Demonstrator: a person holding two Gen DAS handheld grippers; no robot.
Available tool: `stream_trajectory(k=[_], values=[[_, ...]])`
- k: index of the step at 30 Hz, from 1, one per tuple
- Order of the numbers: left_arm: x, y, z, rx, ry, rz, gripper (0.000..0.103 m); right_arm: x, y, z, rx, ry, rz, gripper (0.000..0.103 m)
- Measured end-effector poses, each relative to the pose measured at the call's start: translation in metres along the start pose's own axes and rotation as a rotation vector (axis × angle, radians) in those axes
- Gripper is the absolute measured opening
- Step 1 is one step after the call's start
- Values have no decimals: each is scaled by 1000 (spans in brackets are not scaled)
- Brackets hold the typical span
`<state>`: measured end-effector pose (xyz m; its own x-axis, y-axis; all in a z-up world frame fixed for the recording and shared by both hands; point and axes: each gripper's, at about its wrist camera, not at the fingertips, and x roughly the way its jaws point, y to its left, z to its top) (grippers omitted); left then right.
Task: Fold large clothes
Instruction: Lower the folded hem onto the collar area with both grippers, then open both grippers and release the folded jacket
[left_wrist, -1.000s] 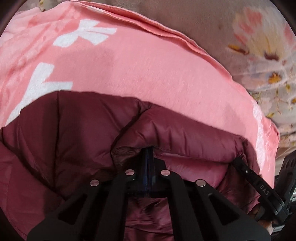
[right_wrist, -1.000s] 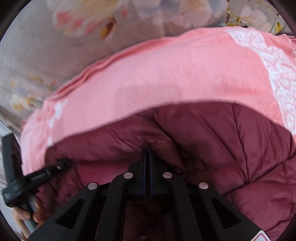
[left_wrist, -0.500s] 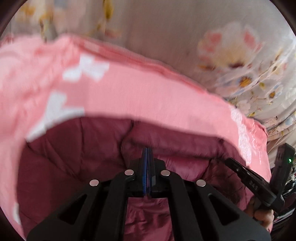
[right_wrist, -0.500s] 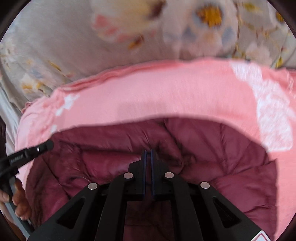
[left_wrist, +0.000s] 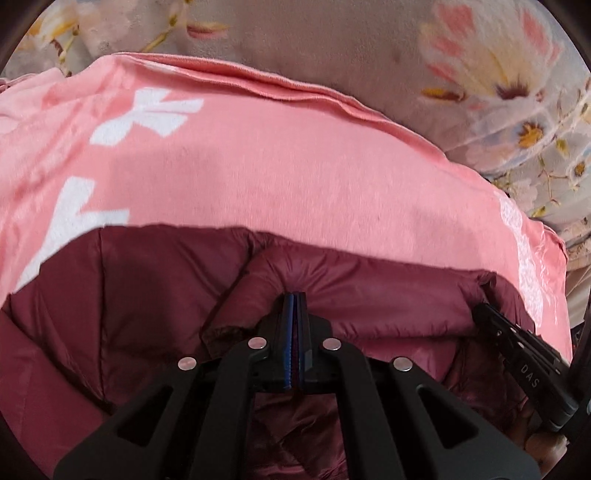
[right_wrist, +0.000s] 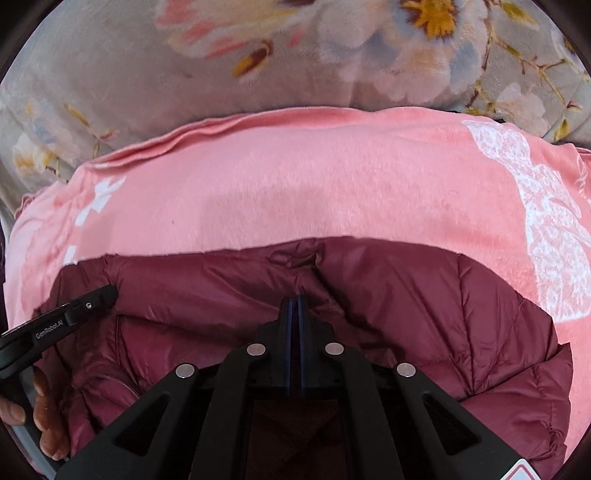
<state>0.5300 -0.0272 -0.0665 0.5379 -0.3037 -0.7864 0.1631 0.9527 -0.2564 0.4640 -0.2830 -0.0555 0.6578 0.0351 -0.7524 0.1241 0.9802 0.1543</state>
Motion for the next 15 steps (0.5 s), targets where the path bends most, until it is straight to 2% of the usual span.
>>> stream_trajectory(k=[9,15], values=[[2,7,-12,9,-38,-24,0,8,5,-7,-13,-17,-20,0],[4,3,-11,29,-50,-13,0,11,11,-6,-43,-18,-55,0]])
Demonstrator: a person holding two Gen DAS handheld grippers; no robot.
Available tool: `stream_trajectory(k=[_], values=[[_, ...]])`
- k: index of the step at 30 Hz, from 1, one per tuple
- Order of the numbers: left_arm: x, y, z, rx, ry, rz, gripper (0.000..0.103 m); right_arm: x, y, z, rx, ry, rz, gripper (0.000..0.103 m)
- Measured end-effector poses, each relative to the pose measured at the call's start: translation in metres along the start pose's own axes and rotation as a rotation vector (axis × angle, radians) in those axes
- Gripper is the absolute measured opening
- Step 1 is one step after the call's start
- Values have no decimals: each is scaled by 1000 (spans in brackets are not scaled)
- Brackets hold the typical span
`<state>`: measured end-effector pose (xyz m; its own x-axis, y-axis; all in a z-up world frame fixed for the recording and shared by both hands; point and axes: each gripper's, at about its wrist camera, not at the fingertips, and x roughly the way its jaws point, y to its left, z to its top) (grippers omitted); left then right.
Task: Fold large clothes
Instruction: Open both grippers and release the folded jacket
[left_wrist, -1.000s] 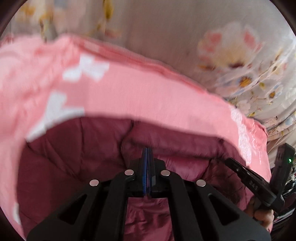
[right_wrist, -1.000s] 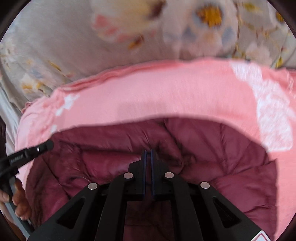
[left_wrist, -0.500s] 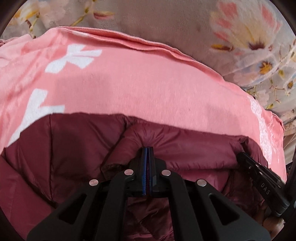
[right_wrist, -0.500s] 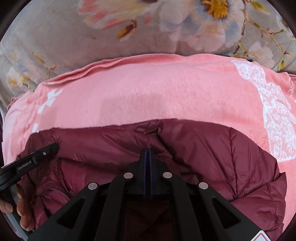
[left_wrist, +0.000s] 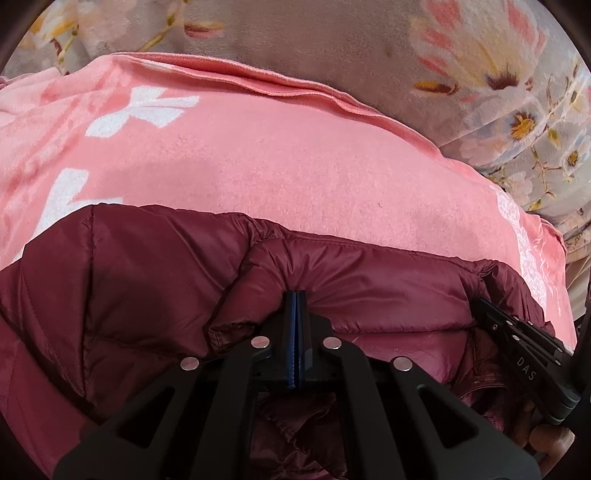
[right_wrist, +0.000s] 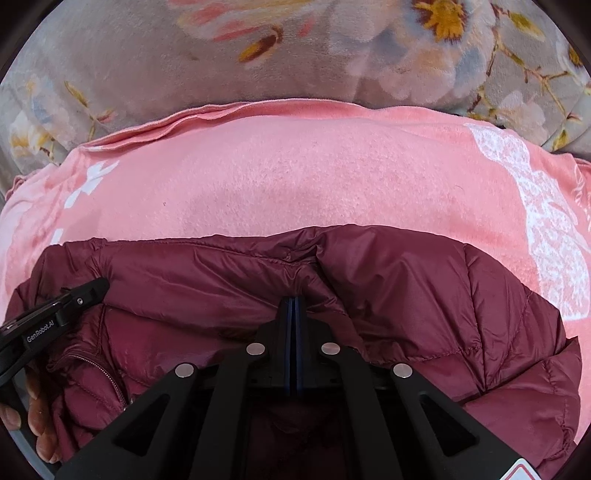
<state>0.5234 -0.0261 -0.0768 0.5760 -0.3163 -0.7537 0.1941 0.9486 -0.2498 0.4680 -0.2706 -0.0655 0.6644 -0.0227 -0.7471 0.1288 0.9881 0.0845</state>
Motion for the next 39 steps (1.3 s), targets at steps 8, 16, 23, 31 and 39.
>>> stream_trajectory(k=[8,16,23,31,39], values=[[1,-3,0,17,-8,20,0,1,3,1,-19,0,-24,0],[0,-13,1,61,-11,84,0,-7,10,1,-71,6,-71,1],[-116,-15,-38,89,-99,81,71,-158,-54,-44,146,-106,112,42],[-274,61,-184,28,-10,20,77,-311,-147,-252,247,-2,130,63],[-316,123,-294,-240,61,-74,79,-347,-162,-374,415,24,178,65]])
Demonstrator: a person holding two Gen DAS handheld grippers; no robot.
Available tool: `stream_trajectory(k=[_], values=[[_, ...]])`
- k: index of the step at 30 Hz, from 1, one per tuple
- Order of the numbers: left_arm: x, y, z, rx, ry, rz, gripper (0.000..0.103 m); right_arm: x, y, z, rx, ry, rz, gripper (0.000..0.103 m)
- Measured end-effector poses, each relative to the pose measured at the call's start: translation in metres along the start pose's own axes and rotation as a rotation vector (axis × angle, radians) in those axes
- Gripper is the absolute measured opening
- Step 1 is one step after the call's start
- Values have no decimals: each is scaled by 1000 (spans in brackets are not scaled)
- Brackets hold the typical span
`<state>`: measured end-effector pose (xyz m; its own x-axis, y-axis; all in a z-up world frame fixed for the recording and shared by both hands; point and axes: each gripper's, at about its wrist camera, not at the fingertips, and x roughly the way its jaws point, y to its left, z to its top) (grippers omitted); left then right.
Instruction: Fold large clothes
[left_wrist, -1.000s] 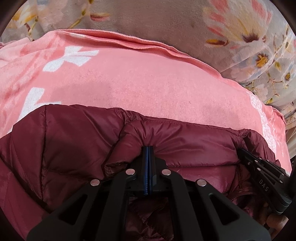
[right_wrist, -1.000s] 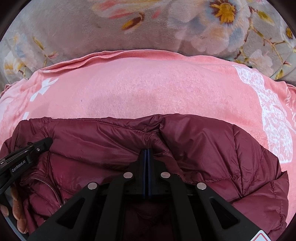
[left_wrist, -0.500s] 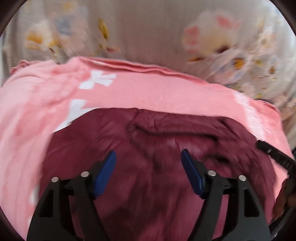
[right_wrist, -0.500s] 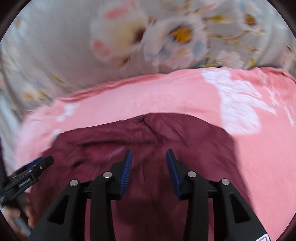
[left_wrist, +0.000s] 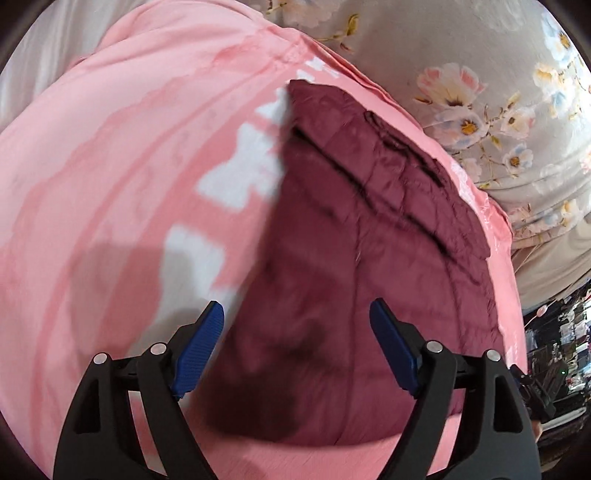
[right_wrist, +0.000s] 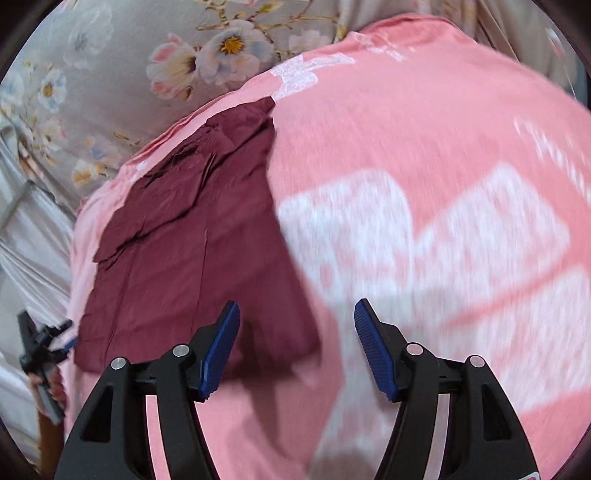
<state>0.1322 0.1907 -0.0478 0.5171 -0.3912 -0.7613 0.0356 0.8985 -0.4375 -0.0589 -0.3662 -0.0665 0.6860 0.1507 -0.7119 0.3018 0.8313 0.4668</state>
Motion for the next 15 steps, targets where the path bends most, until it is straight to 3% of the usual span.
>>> stream_trajectory(k=[6,9,13,15], values=[[-2,4,-26,-32,-39,-29,79,10,11,-17,35,-25,82,67],[0,-2,-31,-31,-50,-33,76,17,17,-17,41,-49,83,68],[2,-3,-35,-35,-46,-14,57,22,21,-16,62,-85,72,66],[0,-2,-36,-38,-43,-9,41,25,26,-15,55,-86,60,55]])
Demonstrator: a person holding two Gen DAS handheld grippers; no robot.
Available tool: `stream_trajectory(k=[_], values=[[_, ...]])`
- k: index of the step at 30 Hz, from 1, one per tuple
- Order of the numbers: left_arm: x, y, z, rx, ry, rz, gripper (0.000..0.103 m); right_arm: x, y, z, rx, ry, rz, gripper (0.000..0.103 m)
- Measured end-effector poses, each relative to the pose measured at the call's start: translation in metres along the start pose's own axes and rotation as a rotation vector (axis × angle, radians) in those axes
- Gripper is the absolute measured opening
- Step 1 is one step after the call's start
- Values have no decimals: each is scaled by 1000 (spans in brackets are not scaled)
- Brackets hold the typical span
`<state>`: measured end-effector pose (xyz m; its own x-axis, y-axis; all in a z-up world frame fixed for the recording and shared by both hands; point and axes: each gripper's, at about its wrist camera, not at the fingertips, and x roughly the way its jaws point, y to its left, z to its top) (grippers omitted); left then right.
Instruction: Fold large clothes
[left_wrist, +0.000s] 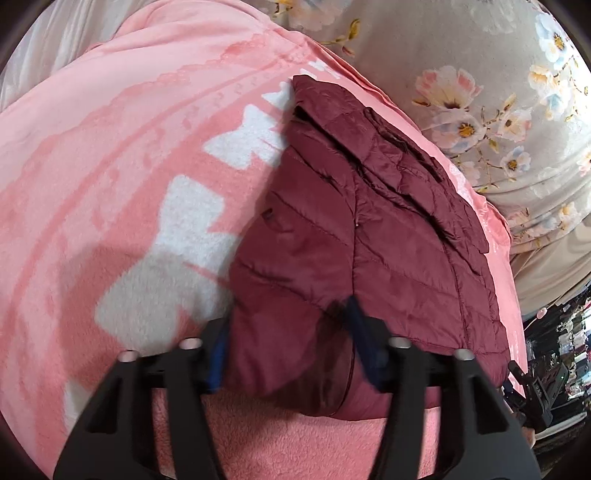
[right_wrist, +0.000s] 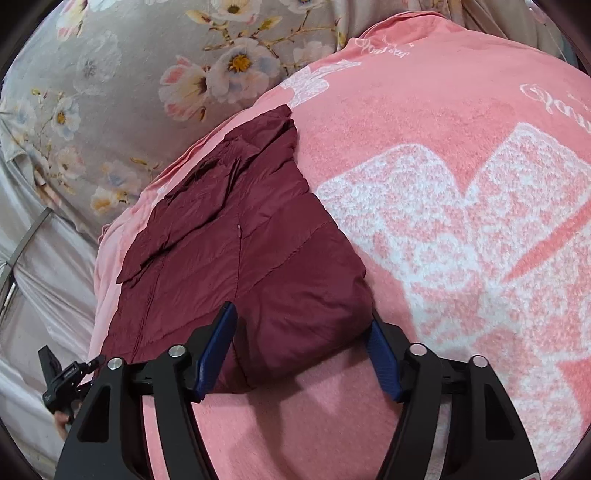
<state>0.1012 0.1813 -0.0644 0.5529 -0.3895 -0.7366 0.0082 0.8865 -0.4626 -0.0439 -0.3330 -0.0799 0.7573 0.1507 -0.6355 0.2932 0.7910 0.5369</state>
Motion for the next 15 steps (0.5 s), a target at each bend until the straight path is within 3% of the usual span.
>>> stream_trajectory(k=[2,5,11,15], values=[[-3,2,0,-10,2,-9,27,2,2,-1,3,5,3,30],[-9,0,0,-12,-4,-20,12,-3,5,-2,16,-14,27,11],[-41,-9,-6,10,-46,-65,6,-39,17,-7,-45,-86,40,4],[-73,-13,-18,41,-68,-79,5,-80,17,-28,-84,-117,33,4]])
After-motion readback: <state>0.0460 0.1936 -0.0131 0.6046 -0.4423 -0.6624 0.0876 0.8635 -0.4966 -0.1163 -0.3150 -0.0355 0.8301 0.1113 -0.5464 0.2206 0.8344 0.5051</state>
